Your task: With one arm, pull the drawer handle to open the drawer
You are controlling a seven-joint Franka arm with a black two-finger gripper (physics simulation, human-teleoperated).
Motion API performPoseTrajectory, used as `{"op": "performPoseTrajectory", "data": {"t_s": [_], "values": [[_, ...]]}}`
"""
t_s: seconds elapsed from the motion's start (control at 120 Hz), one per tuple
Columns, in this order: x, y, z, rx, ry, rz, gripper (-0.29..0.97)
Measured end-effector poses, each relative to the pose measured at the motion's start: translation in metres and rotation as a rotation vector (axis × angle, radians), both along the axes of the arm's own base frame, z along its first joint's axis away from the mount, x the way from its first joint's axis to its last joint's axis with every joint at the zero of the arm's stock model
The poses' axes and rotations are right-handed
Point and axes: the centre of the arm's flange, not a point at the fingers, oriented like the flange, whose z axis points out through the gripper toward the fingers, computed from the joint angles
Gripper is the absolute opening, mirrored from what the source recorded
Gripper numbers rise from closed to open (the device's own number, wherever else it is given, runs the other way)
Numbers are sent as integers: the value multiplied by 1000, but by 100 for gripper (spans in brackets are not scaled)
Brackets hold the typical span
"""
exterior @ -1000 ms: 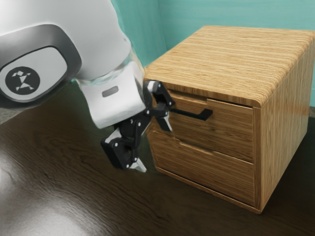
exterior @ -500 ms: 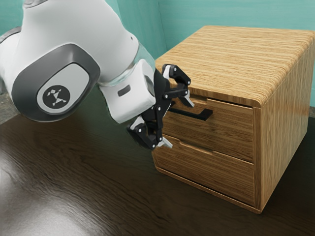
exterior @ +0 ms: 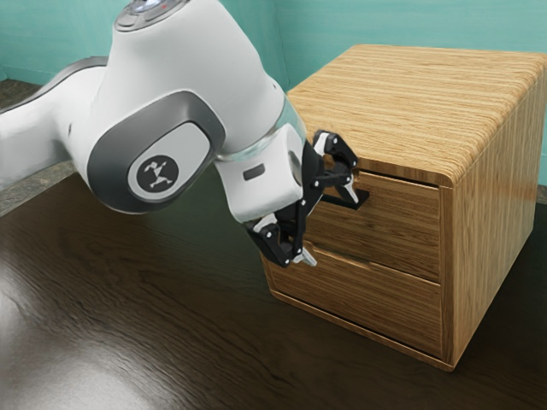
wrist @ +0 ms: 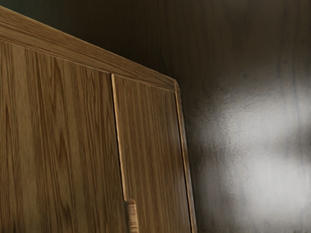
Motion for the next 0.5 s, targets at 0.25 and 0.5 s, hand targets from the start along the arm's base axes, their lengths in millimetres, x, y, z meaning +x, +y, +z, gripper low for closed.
{"op": "performPoseTrajectory", "data": {"t_s": [0.25, 0.5], "values": [[9, 27, 5, 5, -3, 26, 68], [14, 28, -2, 14, 10, 12, 68]]}}
